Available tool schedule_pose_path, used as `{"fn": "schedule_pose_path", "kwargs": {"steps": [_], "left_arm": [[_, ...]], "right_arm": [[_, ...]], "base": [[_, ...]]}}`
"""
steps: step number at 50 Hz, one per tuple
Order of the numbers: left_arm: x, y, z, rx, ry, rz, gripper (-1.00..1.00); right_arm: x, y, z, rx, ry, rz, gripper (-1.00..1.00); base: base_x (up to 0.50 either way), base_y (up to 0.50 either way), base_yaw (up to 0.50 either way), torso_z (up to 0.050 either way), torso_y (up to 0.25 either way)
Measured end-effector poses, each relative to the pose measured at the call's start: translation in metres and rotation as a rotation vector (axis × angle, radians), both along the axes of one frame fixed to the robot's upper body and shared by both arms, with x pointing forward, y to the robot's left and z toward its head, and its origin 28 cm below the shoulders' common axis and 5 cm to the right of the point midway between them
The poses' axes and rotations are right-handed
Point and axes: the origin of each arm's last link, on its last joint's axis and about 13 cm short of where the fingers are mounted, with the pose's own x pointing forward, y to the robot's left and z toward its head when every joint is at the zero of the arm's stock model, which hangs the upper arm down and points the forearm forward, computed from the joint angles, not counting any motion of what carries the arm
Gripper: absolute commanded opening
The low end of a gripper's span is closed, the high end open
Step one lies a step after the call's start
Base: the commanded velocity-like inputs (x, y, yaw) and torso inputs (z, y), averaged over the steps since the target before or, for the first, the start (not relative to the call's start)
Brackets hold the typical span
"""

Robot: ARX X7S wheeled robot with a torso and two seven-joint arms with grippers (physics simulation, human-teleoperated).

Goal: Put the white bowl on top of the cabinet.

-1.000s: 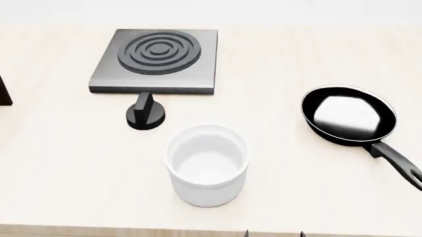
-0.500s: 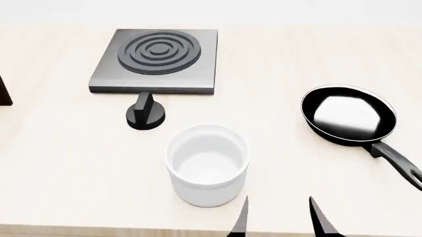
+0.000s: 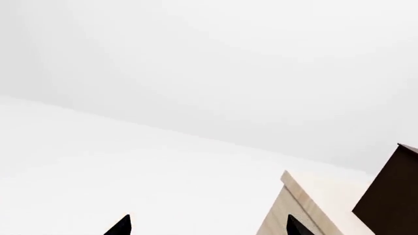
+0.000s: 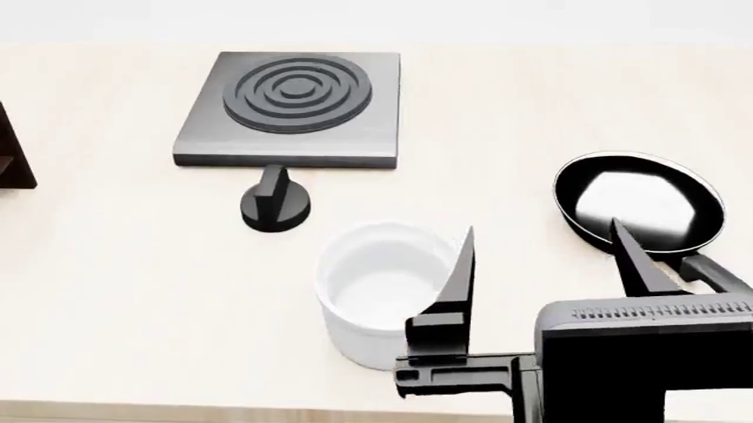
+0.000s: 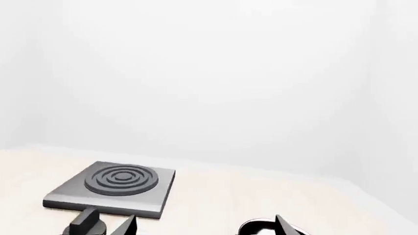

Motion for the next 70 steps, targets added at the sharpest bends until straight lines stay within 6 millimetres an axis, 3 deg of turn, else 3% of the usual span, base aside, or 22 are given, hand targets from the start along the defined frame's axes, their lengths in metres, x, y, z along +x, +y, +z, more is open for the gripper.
{"fn": "schedule_pose_path", "kwargs": {"steps": [8,19,45,57,70], "left_arm": [[0.0,0.0,-0.001,-0.002,0.001,-0.002,1.0],[0.0,0.0,-0.003,-0.008,0.004,-0.004,1.0],[0.002,0.0,-0.004,-0.013,0.003,-0.009,1.0],[0.002,0.001,-0.004,-0.014,0.002,-0.013,1.0],[0.002,0.0,-0.004,-0.016,0.002,-0.017,1.0]], "right_arm": [[-0.003,0.0,0.022,0.034,-0.018,0.003,1.0],[-0.011,0.002,0.036,0.037,-0.037,0.014,1.0],[-0.016,0.004,0.041,0.054,-0.032,0.035,1.0],[-0.018,0.005,0.04,0.073,-0.003,0.064,1.0],[-0.02,0.005,0.041,0.108,0.004,0.076,1.0]], "base": [[0.0,0.5,0.0,0.0,0.0],[0.0,0.5,0.0,0.0,0.0],[0.0,0.49,0.0,0.0,0.0],[0.0,0.0,0.0,0.0,0.0],[0.46,0.0,0.0,0.0,0.0]]}}
